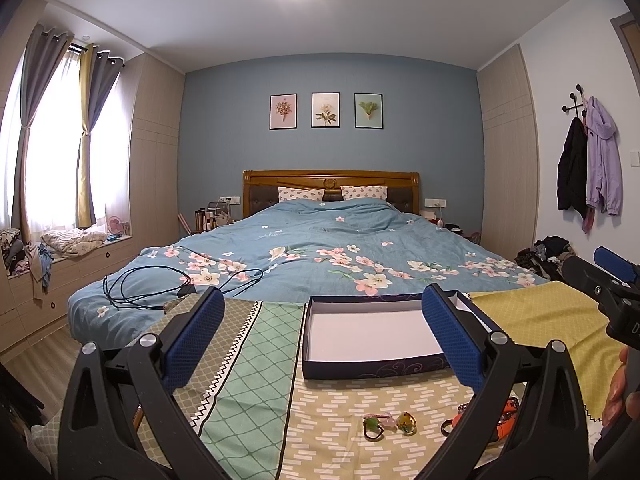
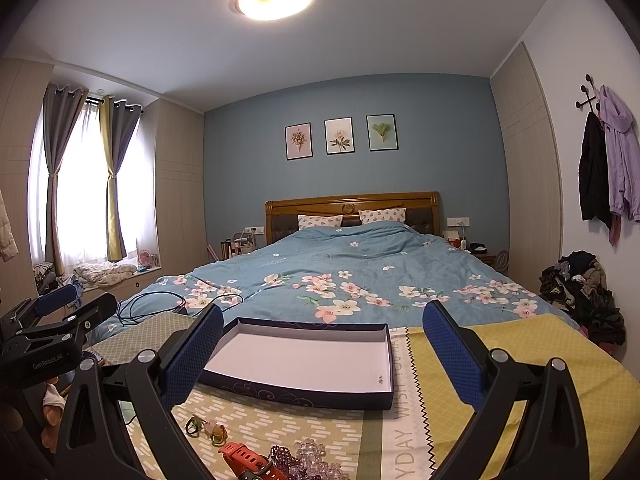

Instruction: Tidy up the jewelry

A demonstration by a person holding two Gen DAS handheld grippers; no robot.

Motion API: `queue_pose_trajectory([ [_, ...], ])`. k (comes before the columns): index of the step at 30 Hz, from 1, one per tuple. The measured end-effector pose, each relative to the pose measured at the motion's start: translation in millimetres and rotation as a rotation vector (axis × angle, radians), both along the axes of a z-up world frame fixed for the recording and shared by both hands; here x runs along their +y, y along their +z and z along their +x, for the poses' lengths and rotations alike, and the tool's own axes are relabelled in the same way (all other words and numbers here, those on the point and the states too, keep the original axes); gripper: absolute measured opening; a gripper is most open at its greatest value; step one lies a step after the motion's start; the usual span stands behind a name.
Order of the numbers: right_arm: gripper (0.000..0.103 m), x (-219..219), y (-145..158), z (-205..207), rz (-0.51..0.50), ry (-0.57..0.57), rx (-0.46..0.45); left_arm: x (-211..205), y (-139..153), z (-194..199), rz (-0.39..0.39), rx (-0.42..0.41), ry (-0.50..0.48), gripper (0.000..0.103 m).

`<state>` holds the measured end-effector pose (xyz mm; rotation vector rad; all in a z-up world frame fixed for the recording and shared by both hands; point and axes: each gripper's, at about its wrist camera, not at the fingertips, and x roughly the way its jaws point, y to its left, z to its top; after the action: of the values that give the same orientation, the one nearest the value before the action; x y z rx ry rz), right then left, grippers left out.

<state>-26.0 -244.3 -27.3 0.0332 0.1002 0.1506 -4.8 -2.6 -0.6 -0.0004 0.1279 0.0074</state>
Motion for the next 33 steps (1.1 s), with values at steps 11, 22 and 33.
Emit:
queue_pose_trajectory([
  [11,0.097,-2.2,0.1,-0.3,0.001,-0.001,0.0,-0.5,0.1,0.3,0.001,0.001,0.0,0.097],
  [22,0.097,-2.4,1.0,-0.8,-0.001,0.002,0.006,-1.0,-1.6,0.3,0.003,0.006,-0.004,0.097],
  [33,0.097,-2.3,1.6,-1.8,0.0,0.004,0.012,0.8,-1.2,0.7,0.005,0.018,-0.014,0.097],
])
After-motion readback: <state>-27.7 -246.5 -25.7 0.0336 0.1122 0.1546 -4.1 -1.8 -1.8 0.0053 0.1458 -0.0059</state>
